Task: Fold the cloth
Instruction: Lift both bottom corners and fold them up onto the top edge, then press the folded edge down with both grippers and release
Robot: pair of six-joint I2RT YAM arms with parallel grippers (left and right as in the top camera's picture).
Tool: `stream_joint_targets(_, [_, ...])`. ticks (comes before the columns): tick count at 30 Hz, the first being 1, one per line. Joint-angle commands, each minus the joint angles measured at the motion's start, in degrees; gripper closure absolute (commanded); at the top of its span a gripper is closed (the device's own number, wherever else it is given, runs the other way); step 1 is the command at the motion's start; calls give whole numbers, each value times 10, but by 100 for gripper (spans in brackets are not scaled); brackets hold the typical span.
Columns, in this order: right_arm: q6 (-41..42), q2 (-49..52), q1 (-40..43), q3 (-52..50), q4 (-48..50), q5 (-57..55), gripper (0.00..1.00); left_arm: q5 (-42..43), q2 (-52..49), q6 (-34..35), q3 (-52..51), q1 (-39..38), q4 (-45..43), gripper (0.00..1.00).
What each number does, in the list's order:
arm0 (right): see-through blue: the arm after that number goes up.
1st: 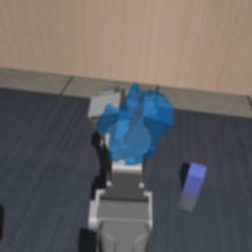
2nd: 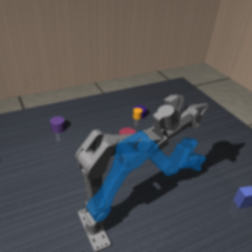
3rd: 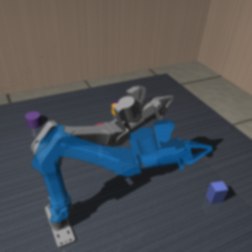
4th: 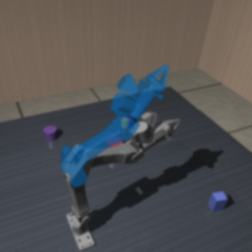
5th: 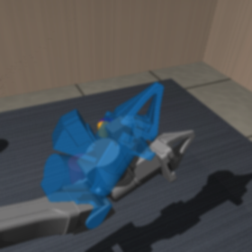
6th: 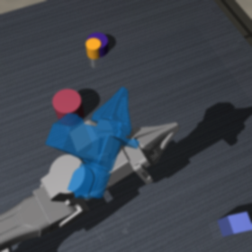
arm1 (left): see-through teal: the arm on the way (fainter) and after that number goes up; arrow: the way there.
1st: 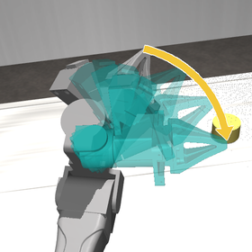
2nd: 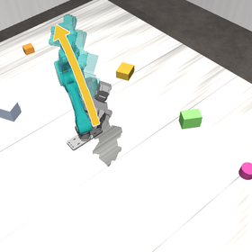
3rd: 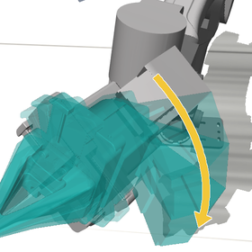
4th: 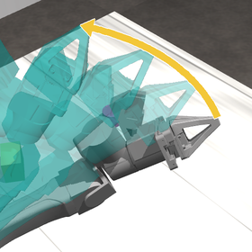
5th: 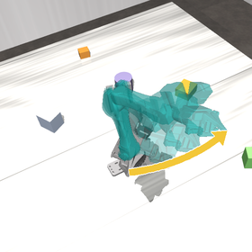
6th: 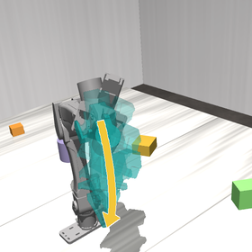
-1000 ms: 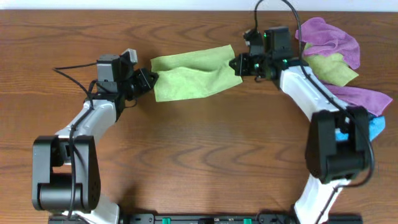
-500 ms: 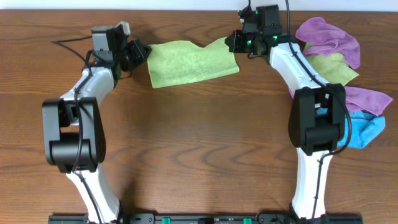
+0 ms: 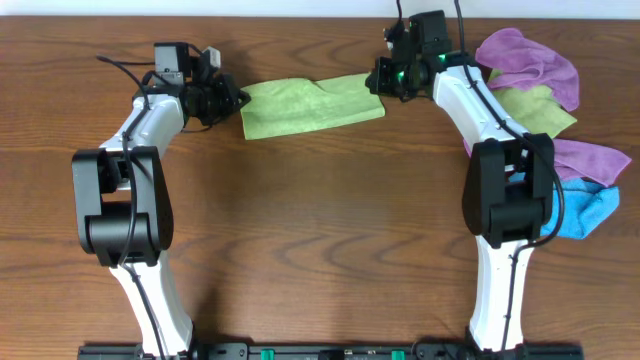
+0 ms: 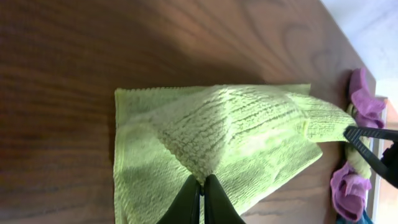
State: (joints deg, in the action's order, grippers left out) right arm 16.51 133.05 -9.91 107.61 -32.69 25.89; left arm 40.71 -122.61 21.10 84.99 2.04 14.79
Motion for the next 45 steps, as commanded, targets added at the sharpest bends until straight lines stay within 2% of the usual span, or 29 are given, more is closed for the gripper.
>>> stream_joint_targets(1, [-8,7,7,15,-21,0,99,17,-5,-24,9,-2,17,94])
stream_joint_targets(15, [-19,7,31,15,-96,0,98,17,-5,-70,9,-2,117,94])
stream_joint_targets(27, [-24,7,20,15,-109,0,98,11,-5,-70,10,-2,133,95])
stream_joint_targets(28, [-24,7,20,15,-109,0,87,11,-5,-70,10,-2,133,94])
stream_joint_targets(29, [-24,7,20,15,-109,0,71,11,-5,-70,10,-2,132,93])
stream_joint_targets(30, [-24,7,20,15,-110,0,56,11,-5,-70,10,-2,132,87])
stream_joint_targets(32, [-24,7,20,15,-110,0,38,11,-5,-70,10,-2,133,30])
stream_joint_targets(33, [-24,7,20,15,-110,0,29,11,-5,-70,10,-1,133,19])
stream_joint_targets(34, [-24,7,20,15,-110,0,26,12,-5,-72,10,-1,133,16])
stream_joint_targets(36, [-24,7,20,15,-113,0,20,14,-4,-75,12,0,134,2])
stream_joint_targets(40, [-43,-8,20,16,-119,0,18,12,21,-98,16,-1,137,5])
stream_joint_targets(41, [-46,-17,20,16,-118,-3,19,8,34,-111,16,-1,135,5])
stream_joint_targets(42, [-47,-26,20,16,-116,-6,24,7,45,-123,16,-2,132,5])
stream_joint_targets(43, [-50,-34,20,16,-113,-8,44,14,57,-137,16,-3,124,5])
stream_joint_targets(45, [-53,-50,19,16,-108,-15,95,64,73,-168,16,-6,95,4])
